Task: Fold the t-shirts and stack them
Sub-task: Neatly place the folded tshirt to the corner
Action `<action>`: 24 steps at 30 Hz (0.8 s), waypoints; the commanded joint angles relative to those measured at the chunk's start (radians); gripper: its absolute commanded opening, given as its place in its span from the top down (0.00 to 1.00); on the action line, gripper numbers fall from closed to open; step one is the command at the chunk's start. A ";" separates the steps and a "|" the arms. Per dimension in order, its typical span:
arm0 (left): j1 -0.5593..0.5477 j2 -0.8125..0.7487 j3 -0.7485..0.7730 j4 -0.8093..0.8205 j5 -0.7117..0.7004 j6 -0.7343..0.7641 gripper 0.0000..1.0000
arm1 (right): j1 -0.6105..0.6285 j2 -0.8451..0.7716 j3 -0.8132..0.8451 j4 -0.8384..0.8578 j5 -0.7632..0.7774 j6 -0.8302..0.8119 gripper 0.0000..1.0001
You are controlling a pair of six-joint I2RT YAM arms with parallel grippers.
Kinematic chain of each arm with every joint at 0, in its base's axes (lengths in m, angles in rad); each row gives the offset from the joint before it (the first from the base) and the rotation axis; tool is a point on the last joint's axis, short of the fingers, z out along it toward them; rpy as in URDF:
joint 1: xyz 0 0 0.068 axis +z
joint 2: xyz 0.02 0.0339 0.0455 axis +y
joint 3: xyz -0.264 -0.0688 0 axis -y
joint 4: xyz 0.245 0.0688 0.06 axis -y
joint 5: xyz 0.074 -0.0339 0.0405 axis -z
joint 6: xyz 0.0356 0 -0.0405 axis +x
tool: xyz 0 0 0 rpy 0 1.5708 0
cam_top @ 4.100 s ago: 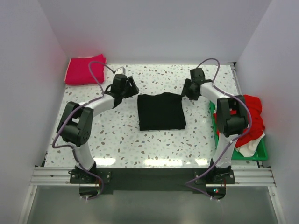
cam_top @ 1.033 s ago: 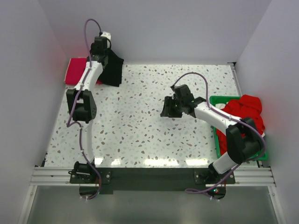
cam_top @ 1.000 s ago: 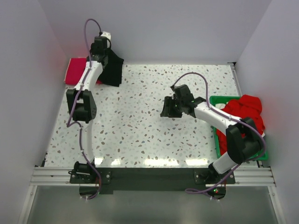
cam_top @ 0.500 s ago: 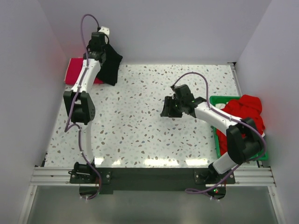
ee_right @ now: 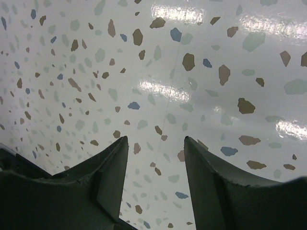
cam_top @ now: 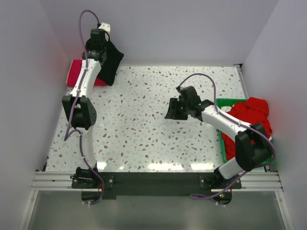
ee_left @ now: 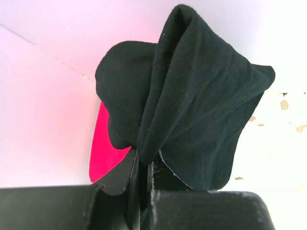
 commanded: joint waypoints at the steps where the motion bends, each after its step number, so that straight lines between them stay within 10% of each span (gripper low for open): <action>1: 0.006 -0.083 0.073 0.048 -0.010 0.037 1.00 | 0.004 -0.049 0.013 -0.002 0.000 -0.016 0.46; 24: 0.204 0.019 0.030 0.141 0.159 0.011 1.00 | 0.006 0.049 0.011 0.000 0.026 -0.030 0.46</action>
